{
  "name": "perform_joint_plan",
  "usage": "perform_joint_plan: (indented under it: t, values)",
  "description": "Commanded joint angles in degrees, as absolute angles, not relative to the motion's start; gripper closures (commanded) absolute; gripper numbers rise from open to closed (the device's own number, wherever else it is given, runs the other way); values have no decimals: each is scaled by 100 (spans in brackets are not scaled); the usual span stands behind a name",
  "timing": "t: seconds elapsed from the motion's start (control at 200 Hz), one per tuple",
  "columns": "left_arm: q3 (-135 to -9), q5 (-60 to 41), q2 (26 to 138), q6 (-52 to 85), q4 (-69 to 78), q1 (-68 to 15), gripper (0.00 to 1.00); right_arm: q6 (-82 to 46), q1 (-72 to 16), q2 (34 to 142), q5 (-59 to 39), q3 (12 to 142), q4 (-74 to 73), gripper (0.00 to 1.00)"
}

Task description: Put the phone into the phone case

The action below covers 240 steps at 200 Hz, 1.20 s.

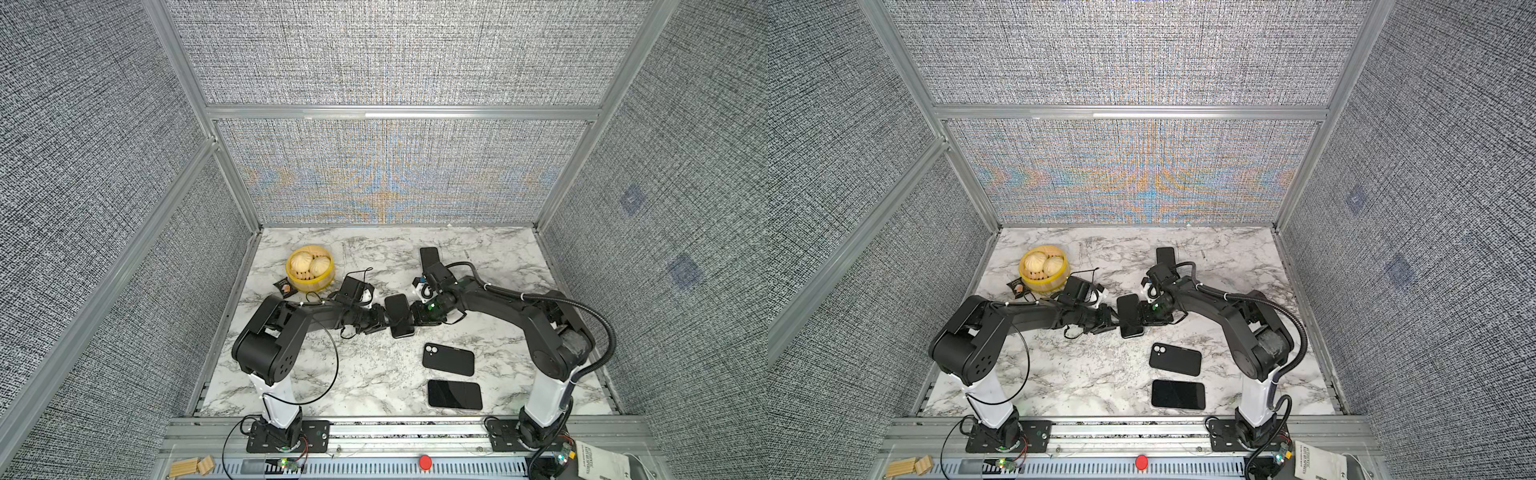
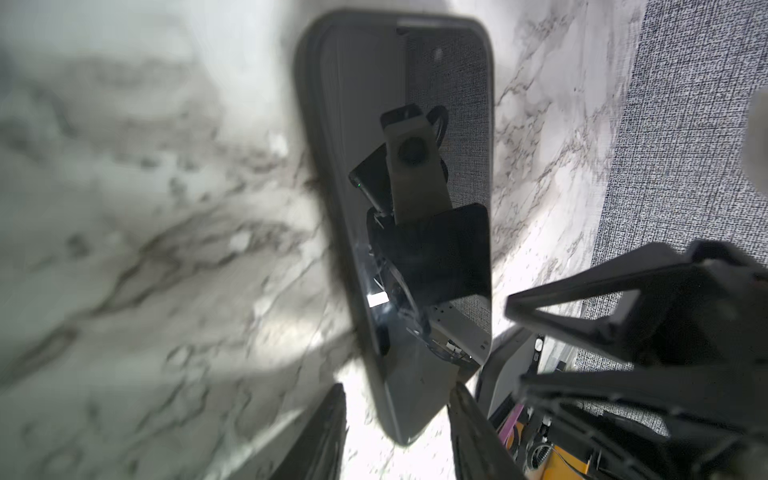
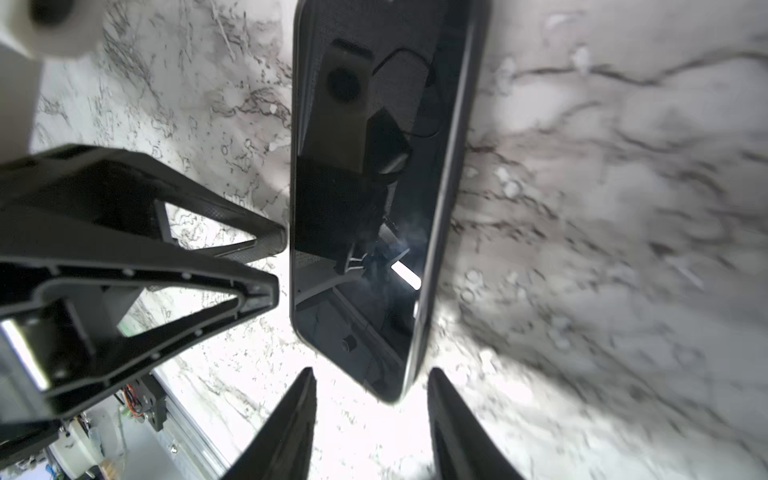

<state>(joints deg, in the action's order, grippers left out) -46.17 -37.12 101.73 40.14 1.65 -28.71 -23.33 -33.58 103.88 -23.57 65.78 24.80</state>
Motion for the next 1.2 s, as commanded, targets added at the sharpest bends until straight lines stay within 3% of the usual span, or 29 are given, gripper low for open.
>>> perform_joint_plan:
  t: [0.0, 0.44, 0.775, 1.195]
  values:
    - [-4386, -3718, 10068, 4236, -86, -2874, 56, -2725, -3416, 10177, -2024, 6359, 2296, 58]
    - [-4387, -4131, 10239, 4767, 414, -2932, 56, -2856, -3596, 10168, -1628, 6192, 2087, 63]
    - [-4636, -4110, 10554, 4686, 318, -2931, 60, -2871, -3652, 10289, -1757, 6146, 1965, 75]
    - [-4670, -4082, 10670, 4649, 272, -2928, 63, -2932, -3691, 10385, -1899, 6135, 1912, 83]
